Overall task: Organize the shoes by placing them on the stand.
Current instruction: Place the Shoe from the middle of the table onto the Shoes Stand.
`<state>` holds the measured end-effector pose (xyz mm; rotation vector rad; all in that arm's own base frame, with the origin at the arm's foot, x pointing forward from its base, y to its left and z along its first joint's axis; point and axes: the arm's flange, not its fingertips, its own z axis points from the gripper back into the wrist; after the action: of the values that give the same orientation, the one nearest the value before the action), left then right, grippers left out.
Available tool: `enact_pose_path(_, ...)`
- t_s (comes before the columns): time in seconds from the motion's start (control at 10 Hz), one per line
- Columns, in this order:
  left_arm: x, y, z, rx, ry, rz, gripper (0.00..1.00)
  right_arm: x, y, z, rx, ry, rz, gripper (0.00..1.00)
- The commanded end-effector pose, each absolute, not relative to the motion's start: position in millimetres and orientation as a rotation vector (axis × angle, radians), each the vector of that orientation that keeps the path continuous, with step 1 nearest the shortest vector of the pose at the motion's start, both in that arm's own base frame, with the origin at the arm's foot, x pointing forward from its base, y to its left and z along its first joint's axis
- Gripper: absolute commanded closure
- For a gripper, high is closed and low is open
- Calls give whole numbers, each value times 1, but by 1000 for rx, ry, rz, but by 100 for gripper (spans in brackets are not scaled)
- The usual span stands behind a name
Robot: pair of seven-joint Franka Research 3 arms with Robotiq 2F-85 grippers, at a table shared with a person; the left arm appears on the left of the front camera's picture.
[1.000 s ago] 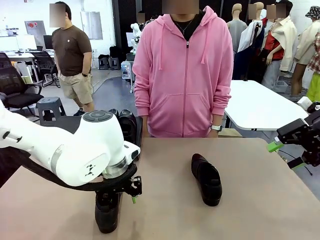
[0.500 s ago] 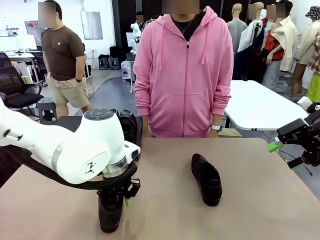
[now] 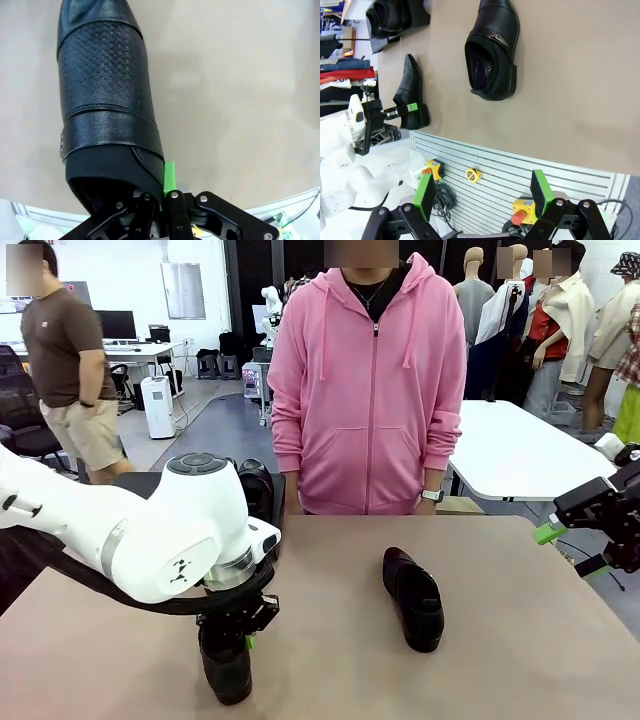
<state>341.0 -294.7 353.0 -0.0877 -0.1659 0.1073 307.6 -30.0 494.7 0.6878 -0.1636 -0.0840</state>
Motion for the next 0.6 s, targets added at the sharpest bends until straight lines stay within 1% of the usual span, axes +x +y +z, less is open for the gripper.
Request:
enact_pose_path(0.0,325,-283,386,-154,-213,54,100,308,-32,496,713,-172,-60,0)
enact_pose_path(0.2,290,-266,443,-208,-305,-134,100,308,-32,496,713,-172,-60,0)
enact_pose_path(0.3,271,-253,465,-192,-321,-250,100,308,-32,496,713,-172,-60,0)
enact_pose_path(0.4,255,-235,480,-157,-353,-318,100,308,-32,496,713,-172,-60,0)
enact_pose_path(0.5,250,-213,488,-104,-397,-291,100,308,-32,496,713,-172,-60,0)
